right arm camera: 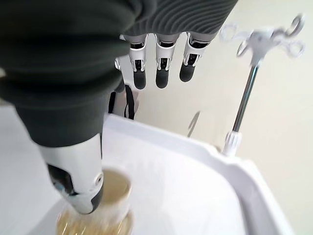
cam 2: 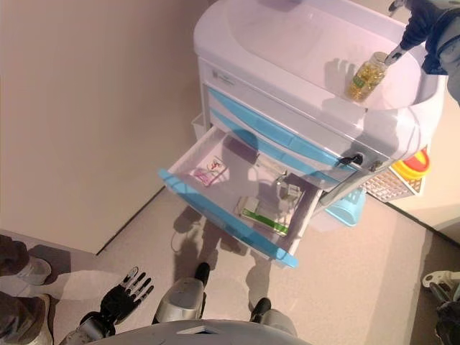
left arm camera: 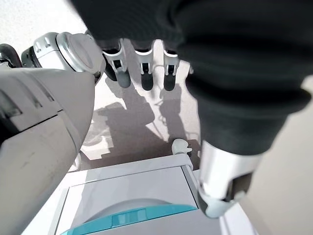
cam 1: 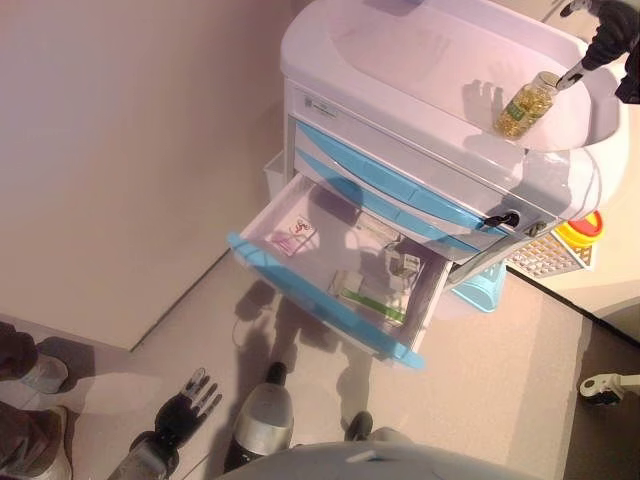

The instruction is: Open the drawer and pick up the medicine

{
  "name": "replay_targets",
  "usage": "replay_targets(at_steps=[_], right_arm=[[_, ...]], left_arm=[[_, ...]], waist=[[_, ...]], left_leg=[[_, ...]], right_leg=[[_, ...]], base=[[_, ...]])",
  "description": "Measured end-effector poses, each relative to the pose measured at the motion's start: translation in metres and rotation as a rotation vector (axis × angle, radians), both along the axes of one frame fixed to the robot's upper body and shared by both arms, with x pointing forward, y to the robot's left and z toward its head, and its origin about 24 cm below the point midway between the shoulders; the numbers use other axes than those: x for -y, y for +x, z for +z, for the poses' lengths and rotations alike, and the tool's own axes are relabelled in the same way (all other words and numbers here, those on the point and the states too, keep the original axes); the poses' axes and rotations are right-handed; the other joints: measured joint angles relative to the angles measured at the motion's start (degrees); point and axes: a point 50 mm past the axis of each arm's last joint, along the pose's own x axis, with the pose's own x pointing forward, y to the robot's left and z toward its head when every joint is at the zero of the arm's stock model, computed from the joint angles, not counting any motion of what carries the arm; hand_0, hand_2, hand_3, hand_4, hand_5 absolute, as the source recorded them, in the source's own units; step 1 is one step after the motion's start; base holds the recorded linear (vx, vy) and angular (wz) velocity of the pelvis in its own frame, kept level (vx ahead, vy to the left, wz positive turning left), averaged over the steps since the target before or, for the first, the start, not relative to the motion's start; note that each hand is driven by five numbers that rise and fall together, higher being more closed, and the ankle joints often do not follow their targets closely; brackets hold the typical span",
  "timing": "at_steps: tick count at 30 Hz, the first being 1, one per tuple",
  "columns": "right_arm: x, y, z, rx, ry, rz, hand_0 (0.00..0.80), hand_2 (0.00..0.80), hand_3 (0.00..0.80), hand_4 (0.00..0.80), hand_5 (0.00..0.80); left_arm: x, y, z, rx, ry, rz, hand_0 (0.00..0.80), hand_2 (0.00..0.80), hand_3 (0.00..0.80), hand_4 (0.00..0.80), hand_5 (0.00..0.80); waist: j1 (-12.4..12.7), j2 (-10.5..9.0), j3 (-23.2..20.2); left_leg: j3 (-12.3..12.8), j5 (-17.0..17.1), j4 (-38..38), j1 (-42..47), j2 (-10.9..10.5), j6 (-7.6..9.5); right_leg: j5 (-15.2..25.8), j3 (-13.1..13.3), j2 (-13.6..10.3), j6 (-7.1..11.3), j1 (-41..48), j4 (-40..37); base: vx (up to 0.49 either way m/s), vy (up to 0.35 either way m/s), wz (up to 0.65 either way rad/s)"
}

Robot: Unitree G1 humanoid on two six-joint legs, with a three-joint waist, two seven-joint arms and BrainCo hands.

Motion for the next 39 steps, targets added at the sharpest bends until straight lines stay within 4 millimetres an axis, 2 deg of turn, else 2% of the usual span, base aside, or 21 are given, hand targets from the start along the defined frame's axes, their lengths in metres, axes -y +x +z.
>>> replay_targets(at_steps=[6, 11, 17, 19, 22, 26, 32, 34, 39], right_arm=[[0.000, -0.007, 0.018, 0.062, 0.048, 0.004, 0.000, 0.000, 0.000, 0.000, 0.000], [-0.002, -0.016, 0.036, 0.112, 0.161, 0.038, 0.000, 0.000, 0.000, 0.000, 0.000], [-0.006, -0.027, 0.042, 0.116, 0.286, 0.141, 0.000, 0.000, 0.000, 0.000, 0.000], [-0.006, -0.031, 0.037, 0.129, 0.361, 0.205, 0.000, 0.000, 0.000, 0.000, 0.000], [-0.004, -0.033, 0.020, 0.100, 0.447, 0.252, 0.000, 0.000, 0.000, 0.000, 0.000], [-0.002, -0.035, -0.023, 0.002, 0.571, 0.320, 0.000, 0.000, 0.000, 0.000, 0.000], [0.030, -0.060, -0.086, -0.101, 0.759, 0.261, 0.000, 0.000, 0.000, 0.000, 0.000], [0.041, -0.068, -0.098, -0.109, 0.808, 0.230, 0.000, 0.000, 0.000, 0.000, 0.000], [0.059, -0.084, -0.129, -0.104, 0.963, 0.207, 0.000, 0.000, 0.000, 0.000, 0.000]], left_arm=[[0.000, -0.001, 0.000, 0.000, 0.000, 0.000, 0.000, 0.000, 0.000, 0.000, 0.000], [0.000, -0.002, 0.000, 0.000, 0.002, 0.000, 0.000, 0.000, 0.000, 0.000, 0.000], [-0.001, -0.008, -0.001, -0.012, 0.005, 0.005, 0.000, 0.000, 0.000, 0.000, 0.000], [-0.002, -0.010, -0.001, -0.014, 0.009, 0.008, 0.000, 0.000, 0.000, 0.000, 0.000], [-0.003, -0.009, 0.000, -0.001, 0.014, 0.007, 0.000, 0.000, 0.000, 0.000, 0.000], [-0.001, -0.008, 0.000, 0.017, 0.004, -0.001, 0.000, 0.000, 0.000, 0.000, 0.000], [0.008, -0.007, -0.002, 0.054, -0.018, 0.015, 0.000, 0.000, 0.000, 0.000, 0.000], [0.010, -0.007, -0.003, 0.073, -0.016, 0.012, 0.000, 0.000, 0.000, 0.000, 0.000], [0.012, -0.009, -0.003, 0.090, -0.007, -0.003, 0.000, 0.000, 0.000, 0.000, 0.000]], waist=[[-0.66, -0.49, 0.00], [-1.44, -0.54, -0.03], [-2.65, -0.58, -0.06], [-3.64, -0.88, -0.44], [-4.94, -1.17, -1.30], [-7.34, -0.61, -2.25], [-10.09, 1.39, -4.42], [-11.48, 2.06, -4.94], [-12.67, 2.57, -6.44]], left_leg=[[0.25, -0.02, -0.45, 0.77, 0.04, -0.03], [0.39, -0.02, -0.69, 0.83, 0.06, -0.03], [1.84, -0.01, -1.37, 1.80, 0.22, -0.04], [2.31, -0.03, -1.54, 1.96, 0.26, -0.05], [2.95, -0.04, -1.64, 1.81, 0.40, -0.06], [4.02, -0.16, -1.74, 1.80, 0.40, 0.05], [5.74, -0.21, -2.84, 1.89, 0.50, 0.19], [6.01, -0.15, -3.35, 2.14, 0.61, 0.11], [8.11, -0.13, -4.63, 3.27, 1.45, -0.44]], right_leg=[[0.06, 0.14, 0.09, -0.05, 0.70, -0.56], [0.06, 0.22, 0.12, -0.05, 0.62, -0.63], [0.09, 1.50, 0.25, -0.07, 0.45, -0.61], [0.10, 1.71, 0.48, -0.08, 0.42, -0.66], [0.15, 2.56, 0.57, -0.15, -0.36, -0.53], [0.60, 3.78, 0.62, 0.04, -1.07, -0.59], [1.05, 5.02, 0.64, 0.17, -2.44, -0.71], [1.13, 5.04, 0.73, 0.16, -2.54, -0.88], [2.00, 4.81, 1.24, 0.00, -2.43, -2.26]], base=[[-0.002, -0.001, -0.01], [0.000, 0.000, 0.00], [-0.026, -0.004, -0.10], [-0.034, -0.013, -0.11], [-0.046, -0.016, -0.13], [-0.027, -0.022, -0.16], [-0.013, -0.046, -0.15], [-0.013, -0.050, -0.12], [-0.002, -0.037, -0.22]])
